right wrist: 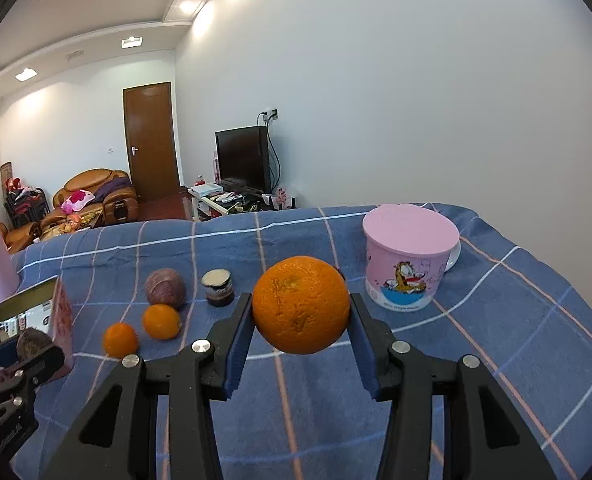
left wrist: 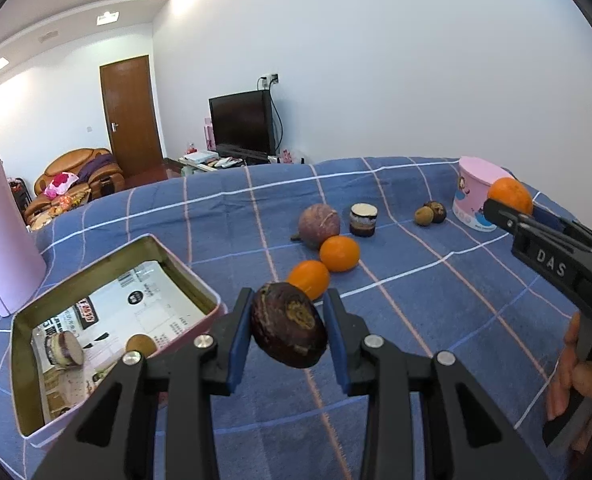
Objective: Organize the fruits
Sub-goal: 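Carry the dark brown fruit with the left tool over the tin while the right tool carries the orange there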
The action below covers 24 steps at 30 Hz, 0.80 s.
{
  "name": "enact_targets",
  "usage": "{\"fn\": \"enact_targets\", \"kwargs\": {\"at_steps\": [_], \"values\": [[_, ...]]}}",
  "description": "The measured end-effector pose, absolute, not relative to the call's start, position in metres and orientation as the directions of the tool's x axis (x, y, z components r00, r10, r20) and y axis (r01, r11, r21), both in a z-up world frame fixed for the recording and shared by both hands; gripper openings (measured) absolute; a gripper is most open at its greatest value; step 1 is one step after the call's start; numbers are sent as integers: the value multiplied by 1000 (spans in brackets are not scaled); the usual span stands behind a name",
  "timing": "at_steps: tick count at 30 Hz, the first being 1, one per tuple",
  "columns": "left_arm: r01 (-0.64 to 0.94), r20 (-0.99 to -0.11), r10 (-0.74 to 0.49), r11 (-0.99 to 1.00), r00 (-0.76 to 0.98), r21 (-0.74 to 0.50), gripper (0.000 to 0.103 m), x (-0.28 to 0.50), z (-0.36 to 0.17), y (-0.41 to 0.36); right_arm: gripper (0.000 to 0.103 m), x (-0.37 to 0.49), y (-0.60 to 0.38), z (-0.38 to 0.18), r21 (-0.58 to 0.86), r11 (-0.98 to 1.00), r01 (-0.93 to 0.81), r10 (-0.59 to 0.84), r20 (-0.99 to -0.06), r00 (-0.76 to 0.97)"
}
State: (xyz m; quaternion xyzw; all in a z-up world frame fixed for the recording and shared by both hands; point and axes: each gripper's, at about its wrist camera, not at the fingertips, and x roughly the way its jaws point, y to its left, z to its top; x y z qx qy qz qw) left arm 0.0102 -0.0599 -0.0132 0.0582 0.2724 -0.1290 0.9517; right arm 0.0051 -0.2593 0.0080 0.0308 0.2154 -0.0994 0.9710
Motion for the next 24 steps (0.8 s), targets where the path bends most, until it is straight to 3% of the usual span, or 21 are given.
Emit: {"fn": "enact_targets", "kwargs": {"at_steps": [24], "values": [[265, -507, -212, 964, 836, 34, 37, -2, -12, -30, 48, -28, -204, 7, -2, 985, 172, -159, -397, 904]]}}
